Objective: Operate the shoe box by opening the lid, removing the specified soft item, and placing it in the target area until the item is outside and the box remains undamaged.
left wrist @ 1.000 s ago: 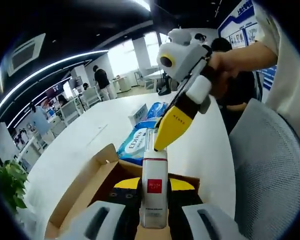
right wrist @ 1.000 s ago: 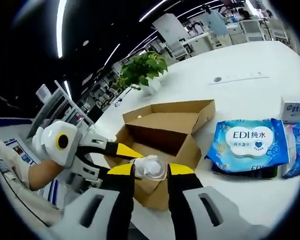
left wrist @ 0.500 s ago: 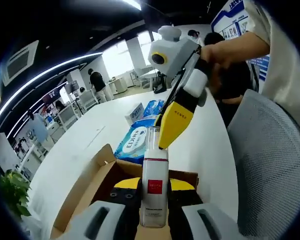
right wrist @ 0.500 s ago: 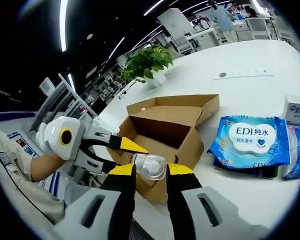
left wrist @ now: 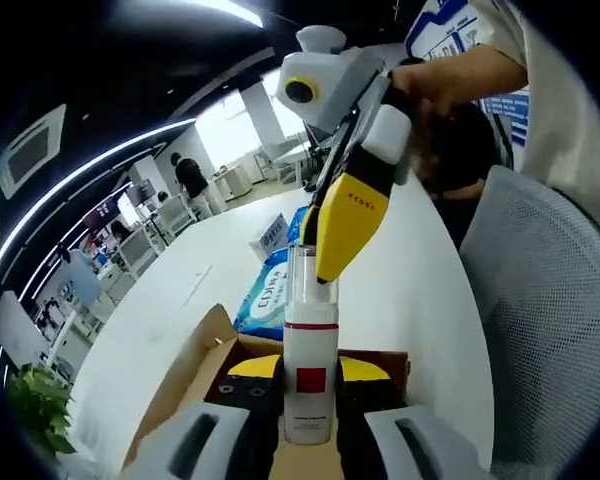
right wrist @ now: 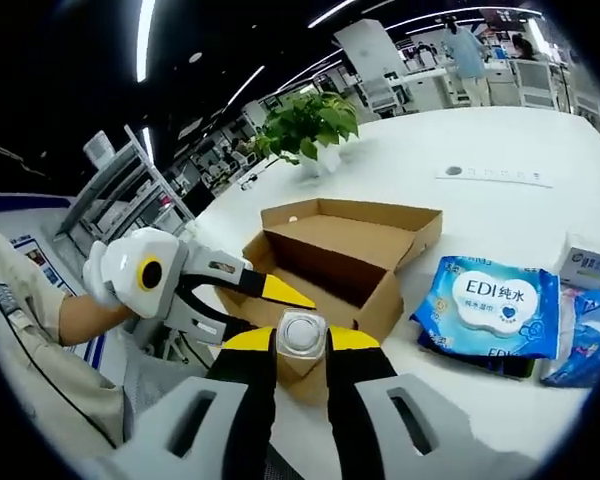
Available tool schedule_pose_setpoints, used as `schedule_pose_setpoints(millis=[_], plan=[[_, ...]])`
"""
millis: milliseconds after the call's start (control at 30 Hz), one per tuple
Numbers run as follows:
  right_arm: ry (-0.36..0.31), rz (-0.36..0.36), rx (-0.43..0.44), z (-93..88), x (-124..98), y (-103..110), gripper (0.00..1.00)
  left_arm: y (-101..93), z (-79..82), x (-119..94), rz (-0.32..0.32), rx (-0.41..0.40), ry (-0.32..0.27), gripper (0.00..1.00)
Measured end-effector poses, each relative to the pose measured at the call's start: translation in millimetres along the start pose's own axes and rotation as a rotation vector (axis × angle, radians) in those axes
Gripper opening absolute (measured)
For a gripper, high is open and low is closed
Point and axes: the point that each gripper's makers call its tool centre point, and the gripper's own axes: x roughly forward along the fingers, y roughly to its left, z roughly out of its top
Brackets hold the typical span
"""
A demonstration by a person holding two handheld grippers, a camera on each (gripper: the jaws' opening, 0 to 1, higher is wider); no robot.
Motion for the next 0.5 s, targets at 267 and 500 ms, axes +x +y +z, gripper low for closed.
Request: schedule_pose_setpoints(millis=[267, 500], plan=[[0.036, -0.013, -0.089, 2.3, -9, 3, 0.15, -1.3, 10.9, 4, -0.006, 0.033, -0.03, 0.21], [0.052, -0.011, -0.175, 9.6, -15, 7, 0.15, 0.4, 16.5, 4, -0.005, 0.063, -0.045, 0.24]])
